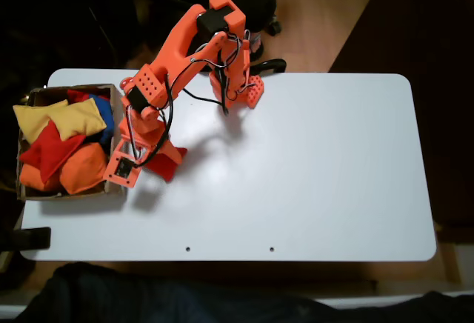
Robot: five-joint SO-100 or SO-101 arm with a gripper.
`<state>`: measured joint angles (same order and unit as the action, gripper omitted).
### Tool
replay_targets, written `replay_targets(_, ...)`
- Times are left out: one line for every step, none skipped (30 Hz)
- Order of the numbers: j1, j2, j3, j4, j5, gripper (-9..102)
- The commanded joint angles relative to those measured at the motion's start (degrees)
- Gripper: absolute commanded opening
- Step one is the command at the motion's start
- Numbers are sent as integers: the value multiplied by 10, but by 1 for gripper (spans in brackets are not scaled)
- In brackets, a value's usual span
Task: Grasp a bag and put it in the box.
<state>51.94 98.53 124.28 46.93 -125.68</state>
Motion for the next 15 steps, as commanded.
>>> replay_targets(11,21,16,-39,-11,70)
replay_targets(12,21,21,-47,-13,70)
replay_targets(12,21,25,-54,-14,70)
replay_targets(13,21,30,-61,-15,70)
replay_targets(14,20,33,-64,-16,70)
replay_targets(14,19,33,-66,-17,70)
replay_targets(14,18,33,-66,-17,70)
replay_targets(14,17,33,-66,-17,70)
replay_targets(14,16,33,-67,-17,70)
replay_targets(14,15,33,-68,-17,70)
replay_targets(14,14,34,-69,-17,70)
replay_targets(14,12,34,-69,-17,70)
replay_targets(14,11,35,-69,-17,70)
replay_targets(14,11,39,-72,-17,70)
replay_targets(14,11,42,-76,-17,70)
